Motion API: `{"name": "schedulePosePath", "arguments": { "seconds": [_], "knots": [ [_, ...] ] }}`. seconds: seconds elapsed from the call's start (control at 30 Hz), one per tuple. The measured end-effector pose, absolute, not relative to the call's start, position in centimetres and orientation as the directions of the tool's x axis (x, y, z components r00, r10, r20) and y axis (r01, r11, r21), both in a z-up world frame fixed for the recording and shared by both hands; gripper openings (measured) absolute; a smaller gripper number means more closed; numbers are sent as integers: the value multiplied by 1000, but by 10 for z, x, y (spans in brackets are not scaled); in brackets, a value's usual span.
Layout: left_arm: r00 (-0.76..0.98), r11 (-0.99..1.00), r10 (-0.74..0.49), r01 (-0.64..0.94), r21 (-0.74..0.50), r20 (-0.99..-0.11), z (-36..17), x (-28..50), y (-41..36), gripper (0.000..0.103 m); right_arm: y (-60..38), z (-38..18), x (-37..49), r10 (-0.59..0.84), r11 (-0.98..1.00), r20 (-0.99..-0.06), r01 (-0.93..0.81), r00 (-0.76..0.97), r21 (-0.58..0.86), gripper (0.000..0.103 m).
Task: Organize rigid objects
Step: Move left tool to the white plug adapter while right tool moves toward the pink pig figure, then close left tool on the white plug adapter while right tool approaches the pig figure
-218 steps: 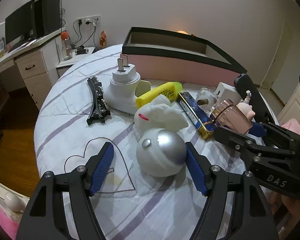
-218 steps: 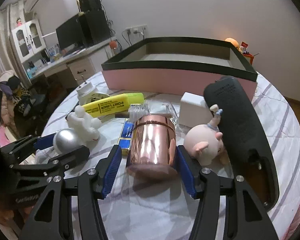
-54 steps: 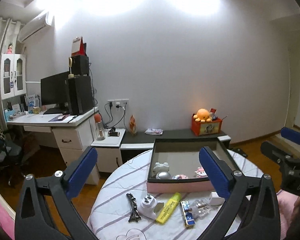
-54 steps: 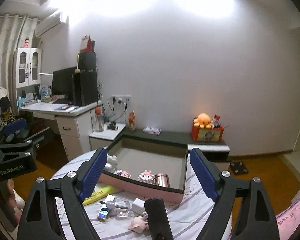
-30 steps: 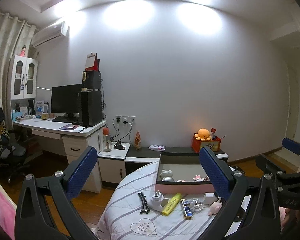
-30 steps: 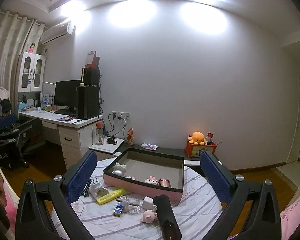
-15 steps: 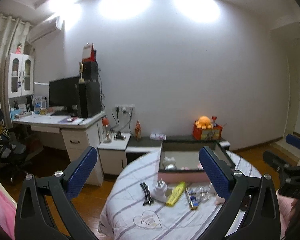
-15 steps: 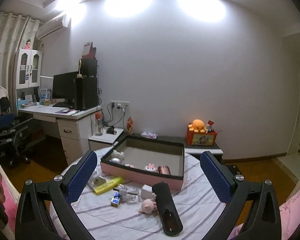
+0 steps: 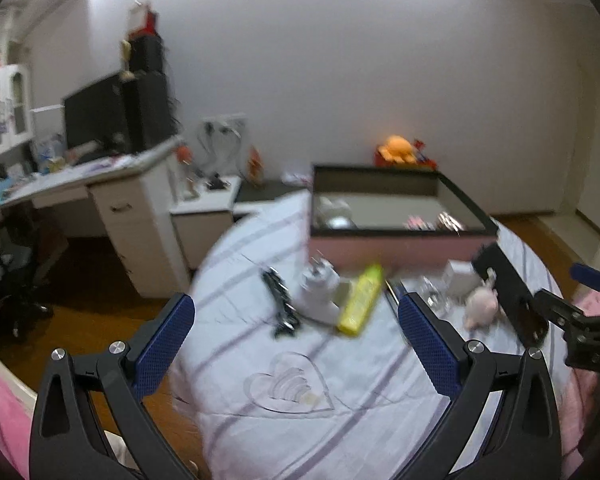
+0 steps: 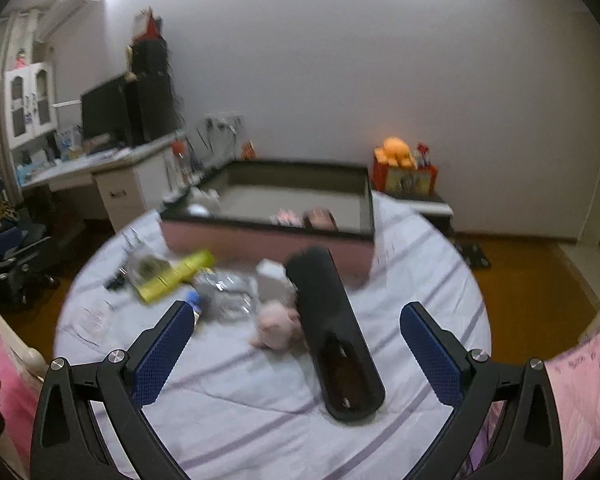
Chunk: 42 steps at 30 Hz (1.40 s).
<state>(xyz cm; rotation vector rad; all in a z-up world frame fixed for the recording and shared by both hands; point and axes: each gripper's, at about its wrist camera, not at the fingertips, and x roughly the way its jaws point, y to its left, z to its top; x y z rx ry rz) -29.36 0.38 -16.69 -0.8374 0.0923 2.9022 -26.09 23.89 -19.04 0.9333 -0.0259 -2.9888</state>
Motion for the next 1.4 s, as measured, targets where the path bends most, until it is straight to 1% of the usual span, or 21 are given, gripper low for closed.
{"name": "schedulePosePath", "arguments": {
  "seconds": [0.13, 0.23, 0.3, 0.4, 0.57, 0.77, 0.93, 1.03, 1.1, 1.17, 1.2, 1.27, 1.3, 1.33, 1.4],
  "knots": [
    [-802, -983, 131, -182, 30, -583, -188, -306, 24, 103, 248, -210, -269, 5, -1000, -604, -14, -797, 9, 103],
    [-786, -976, 157, -215, 26, -597, -197, -311, 35, 103, 257, -220, -274, 11, -1000, -632, -24, -775, 12, 103],
    [-783, -976, 153, -216, 32, -603, -201, -315, 37, 103, 260, -224, -275, 12, -999, -636, -30, -772, 17, 103],
    [-776, -983, 119, -182, 39, -620, -209, -325, 28, 103, 259, -224, -276, -16, -999, -635, -11, -772, 38, 103],
    [-759, -994, 81, -106, 1, -646, -219, -338, 5, 103, 246, -220, -280, -56, -998, -625, 33, -779, 48, 103],
    [-755, -995, 90, -93, -30, -650, -224, -357, -2, 103, 239, -220, -290, -81, -996, -626, 50, -776, 67, 103],
    [-731, -993, 117, -95, -69, -673, -228, -387, -3, 103, 233, -219, -297, -92, -996, -630, 67, -771, 65, 103],
    [-747, -992, 128, -110, -69, -653, -223, -392, -1, 98, 234, -221, -303, -91, -996, -636, 64, -767, 66, 103],
    [-746, -989, 139, -143, -47, -652, -223, -396, 5, 92, 237, -222, -307, -89, -996, -638, 56, -765, 73, 103],
    [-739, -984, 123, -180, 18, -662, -225, -400, 15, 81, 239, -222, -309, -90, -996, -637, 53, -766, 78, 103],
    [-736, -980, 119, -193, 38, -667, -226, -402, 18, 78, 239, -221, -311, -92, -995, -636, 53, -766, 81, 103],
    [-723, -972, 124, -226, 63, -679, -229, -406, 25, 61, 239, -220, -313, -95, -995, -632, 55, -769, 82, 103],
    [-706, -966, 141, -252, 61, -694, -232, -409, 29, 57, 239, -220, -314, -98, -995, -633, 58, -768, 84, 103],
    [-697, -962, 147, -265, 61, -702, -234, -410, 30, 49, 239, -219, -315, -102, -994, -633, 62, -767, 86, 103],
    [-681, -955, 130, -280, 93, -721, -239, -411, 35, 48, 239, -219, -316, -105, -994, -633, 63, -767, 88, 103]
  ]
}}
